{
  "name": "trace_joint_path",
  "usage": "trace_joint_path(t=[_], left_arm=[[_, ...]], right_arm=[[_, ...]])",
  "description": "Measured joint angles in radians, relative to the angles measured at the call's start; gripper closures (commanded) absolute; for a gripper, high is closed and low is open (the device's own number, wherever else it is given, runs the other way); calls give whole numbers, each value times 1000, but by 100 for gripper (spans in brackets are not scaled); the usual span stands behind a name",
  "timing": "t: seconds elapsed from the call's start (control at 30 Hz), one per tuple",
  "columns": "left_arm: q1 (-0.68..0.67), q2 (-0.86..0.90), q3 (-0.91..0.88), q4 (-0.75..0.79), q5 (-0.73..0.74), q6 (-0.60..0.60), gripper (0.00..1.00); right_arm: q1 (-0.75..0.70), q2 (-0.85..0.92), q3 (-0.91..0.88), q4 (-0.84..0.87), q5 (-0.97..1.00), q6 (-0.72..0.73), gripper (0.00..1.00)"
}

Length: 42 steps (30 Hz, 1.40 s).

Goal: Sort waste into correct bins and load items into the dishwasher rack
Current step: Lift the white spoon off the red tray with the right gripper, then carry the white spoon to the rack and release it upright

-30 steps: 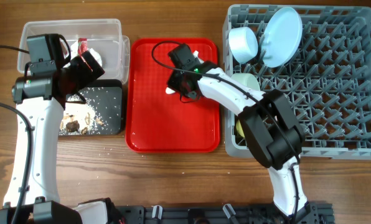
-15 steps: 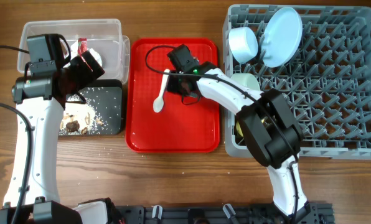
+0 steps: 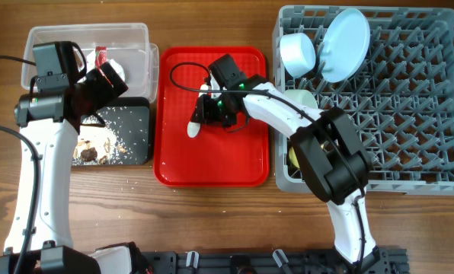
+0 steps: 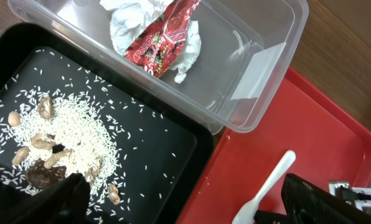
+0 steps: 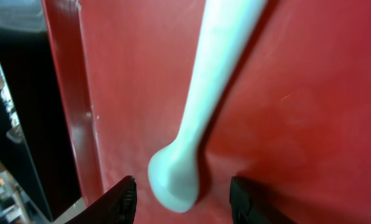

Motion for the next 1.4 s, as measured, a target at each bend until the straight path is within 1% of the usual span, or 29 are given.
trace_joint_path(t=[0.13,0.33,0.43,0.57,0.63,0.73,1.0,1.23,1.4], left_arm=[[0,0,0,0,0,0,0],[0,0,0,0,0,0,0],[0,0,0,0,0,0,0],[0,0,0,0,0,0,0],[0,0,0,0,0,0,0],[0,0,0,0,0,0,0],[0,0,0,0,0,0,0],[0,0,0,0,0,0,0],[0,0,0,0,0,0,0]], right_arm=[[20,2,0,-4,-6,20,47],[60,0,4,-3,62,70,49],[69,-3,5,-3,93,88,56],[80,-3,4,1,143,109,71],[82,-2,3,2,159,114,76],[82,1,2,9,164,119,82],[84,2,10,27,155,124,94],[82,0,19,26,113,88,96],[69,-2,19,-3,91,59,96]])
